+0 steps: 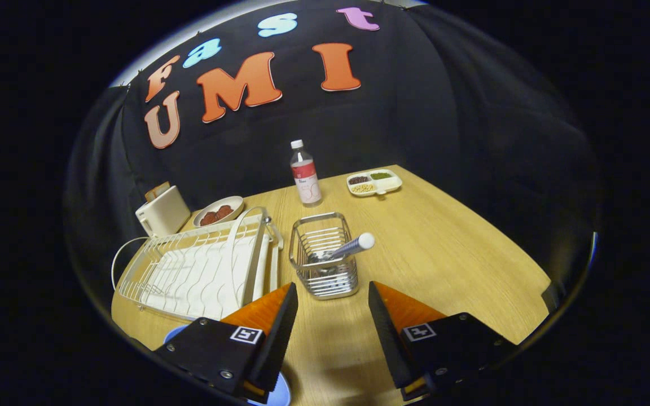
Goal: Take the plate from the dish rack, then take the spoon from the basket and place it into the plate.
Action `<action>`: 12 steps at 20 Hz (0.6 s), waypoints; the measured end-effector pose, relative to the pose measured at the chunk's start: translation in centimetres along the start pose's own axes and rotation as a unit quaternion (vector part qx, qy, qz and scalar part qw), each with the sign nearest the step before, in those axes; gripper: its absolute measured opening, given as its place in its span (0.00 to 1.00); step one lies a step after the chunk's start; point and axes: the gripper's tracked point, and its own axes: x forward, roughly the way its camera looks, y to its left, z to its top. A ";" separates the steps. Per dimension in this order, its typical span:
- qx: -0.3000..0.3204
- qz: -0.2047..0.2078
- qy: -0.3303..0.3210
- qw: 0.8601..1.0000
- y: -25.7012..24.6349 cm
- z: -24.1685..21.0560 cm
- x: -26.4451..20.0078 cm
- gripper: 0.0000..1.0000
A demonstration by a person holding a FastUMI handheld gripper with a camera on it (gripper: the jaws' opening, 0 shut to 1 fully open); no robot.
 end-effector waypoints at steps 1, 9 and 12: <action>-0.005 -0.004 -0.019 1.000 -0.2 0.8 0.5 0.74; -0.010 -0.011 -0.064 0.998 0.0 2.5 2.6 0.31; 0.000 0.008 -0.083 0.997 1.1 3.4 2.8 0.19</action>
